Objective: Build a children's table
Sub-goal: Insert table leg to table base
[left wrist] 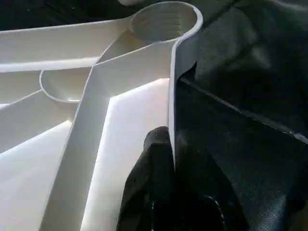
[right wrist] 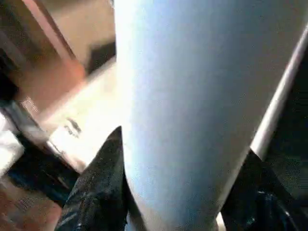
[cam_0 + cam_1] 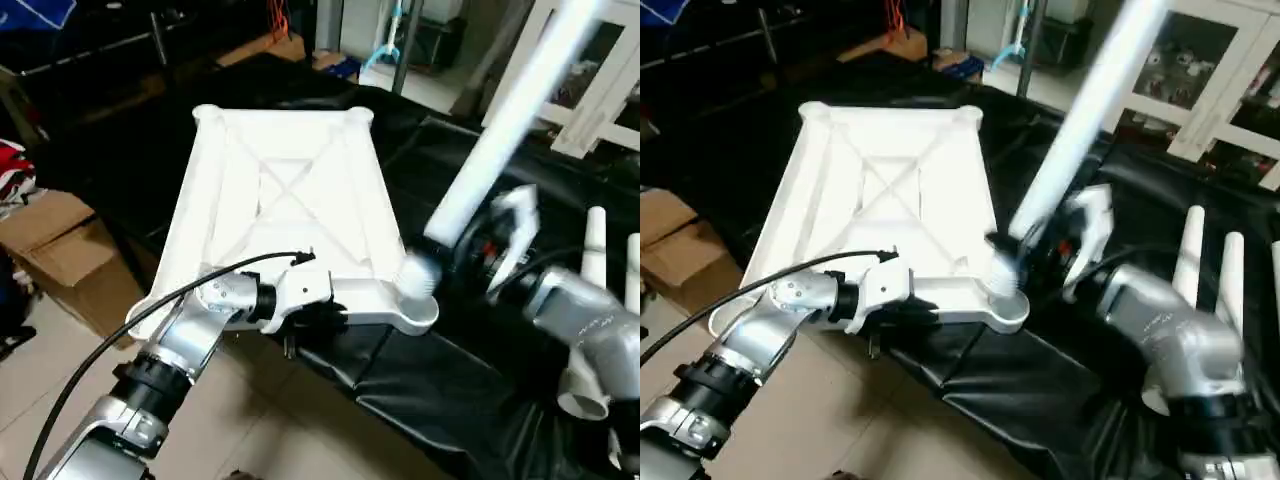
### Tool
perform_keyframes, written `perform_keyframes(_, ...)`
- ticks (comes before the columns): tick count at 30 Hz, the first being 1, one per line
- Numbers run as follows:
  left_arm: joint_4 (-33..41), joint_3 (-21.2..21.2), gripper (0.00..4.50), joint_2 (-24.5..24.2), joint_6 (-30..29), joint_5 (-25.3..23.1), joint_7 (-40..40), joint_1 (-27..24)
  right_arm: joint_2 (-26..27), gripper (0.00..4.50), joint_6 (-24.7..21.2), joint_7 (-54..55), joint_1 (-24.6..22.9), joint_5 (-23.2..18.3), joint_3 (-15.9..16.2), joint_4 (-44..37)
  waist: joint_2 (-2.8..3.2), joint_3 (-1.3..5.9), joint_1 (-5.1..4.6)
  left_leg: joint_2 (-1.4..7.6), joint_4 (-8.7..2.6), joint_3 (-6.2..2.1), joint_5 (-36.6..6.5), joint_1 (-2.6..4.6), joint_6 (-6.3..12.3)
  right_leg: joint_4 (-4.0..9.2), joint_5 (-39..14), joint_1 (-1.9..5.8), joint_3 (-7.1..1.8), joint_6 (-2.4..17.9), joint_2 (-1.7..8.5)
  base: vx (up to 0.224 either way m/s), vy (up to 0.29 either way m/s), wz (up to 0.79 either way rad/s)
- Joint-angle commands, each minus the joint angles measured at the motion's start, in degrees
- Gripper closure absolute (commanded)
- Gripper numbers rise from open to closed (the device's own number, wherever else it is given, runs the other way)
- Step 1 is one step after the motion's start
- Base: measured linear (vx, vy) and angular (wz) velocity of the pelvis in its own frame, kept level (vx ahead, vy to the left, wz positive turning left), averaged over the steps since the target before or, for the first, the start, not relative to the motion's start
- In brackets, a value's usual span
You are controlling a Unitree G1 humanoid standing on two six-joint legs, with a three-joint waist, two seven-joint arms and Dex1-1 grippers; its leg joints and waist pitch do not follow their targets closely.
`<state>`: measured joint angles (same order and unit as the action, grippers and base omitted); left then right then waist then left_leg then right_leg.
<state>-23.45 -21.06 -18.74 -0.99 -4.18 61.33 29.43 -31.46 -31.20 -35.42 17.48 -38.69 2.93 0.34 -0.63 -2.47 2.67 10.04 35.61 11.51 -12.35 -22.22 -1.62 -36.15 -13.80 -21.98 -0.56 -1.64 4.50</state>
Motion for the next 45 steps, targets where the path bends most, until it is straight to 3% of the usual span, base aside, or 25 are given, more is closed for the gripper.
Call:
perform_keyframes(1,1.03,0.51,4.5,0.49,0.72,0.7,-1.25,-0.32,-0.7,2.62,2.49,-0.6,0.16,1.73,0.36,-0.91,-0.53,3.39,-0.05,2.74,-3.85,-1.14,1.33,1.33,3.98,2.75,13.75,2.46,-0.96,15.56,2.8,0.0,0.0,0.0)
perform_keyframes(5,0.97,0.37,4.5,0.54,0.87,0.44,-1.42,-0.47,-0.04,2.62,8.17,-1.03,-0.39,7.0,1.89,1.17,-0.63,3.32,-0.41,2.93,-3.89,-1.17,0.37,1.41,4.54,2.86,11.71,2.34,-0.93,16.26,2.82,0.0,0.0,0.0)
perform_keyframes(12,1.07,0.2,4.5,0.51,0.89,0.48,-1.33,-0.69,0.12,2.62,12.76,-2.88,-0.95,11.75,3.2,3.37,-0.44,3.42,-0.7,2.93,-3.63,-1.17,1.68,1.38,6.38,2.61,14.97,2.4,-0.96,17.4,2.75,0.0,0.0,0.0)
perform_keyframes(22,0.9,-0.05,4.5,0.23,0.97,0.49,-1.1,-0.52,-0.07,2.62,12.69,-9.24,-2.87,13.6,7.05,4.64,-0.3,3.28,-0.73,3.1,-3.75,-1.26,0.27,1.47,6.51,2.66,14.64,2.39,-0.97,18.06,2.8,0.0,0.0,0.0)
perform_keyframes(28,0.38,-0.1,4.5,-0.15,1.07,0.52,-0.4,-0.13,1.83,2.62,15.34,-12.43,1.11,16.38,8.11,14.04,0.22,3.18,-0.99,3.04,-3.88,-1.29,-1.18,1.6,5.62,2.79,13.37,2.26,-0.82,18.93,2.67,0.0,0.0,0.0)
perform_keyframes(32,-0.07,-0.05,4.5,-0.31,1.27,0.54,-0.15,0.15,2.42,2.62,15.65,-15.06,4.09,16.81,8.62,17.97,0.22,3.13,-1.07,3.11,-4.01,-1.3,-2.52,1.69,5.2,2.88,12.38,2.33,-0.81,19.23,2.76,0.0,0.0,0.0)
perform_keyframes(36,0.01,-0.28,4.5,-0.49,1.04,0.41,0.0,0.24,3.42,2.62,12.88,-20.76,6.61,15.44,9.2,20.64,0.23,3.28,-1.2,3.02,-3.93,-1.32,-1.68,1.62,5.63,2.67,14.01,2.43,-0.78,19.71,2.71,0.0,0.0,0.0)
perform_keyframes(41,0.21,-0.31,4.5,-0.58,0.9,0.47,0.08,0.18,4.35,2.62,13.86,-22.56,8.04,16.36,9.73,24.28,0.17,3.37,-0.95,3.06,-3.81,-1.28,0.01,1.59,6.31,2.49,16.23,2.47,-0.74,20.23,2.77,0.0,0.0,0.0)
perform_keyframes(45,0.01,-0.3,4.5,-0.71,0.95,0.45,0.08,0.28,6.2,2.62,14.69,-22.9,9.22,16.71,8.12,28.31,0.2,3.25,-0.97,3.18,-4.01,-1.26,-2.1,1.68,5.64,2.78,13.18,2.34,-0.73,20.53,2.91,0.0,0.0,0.0)
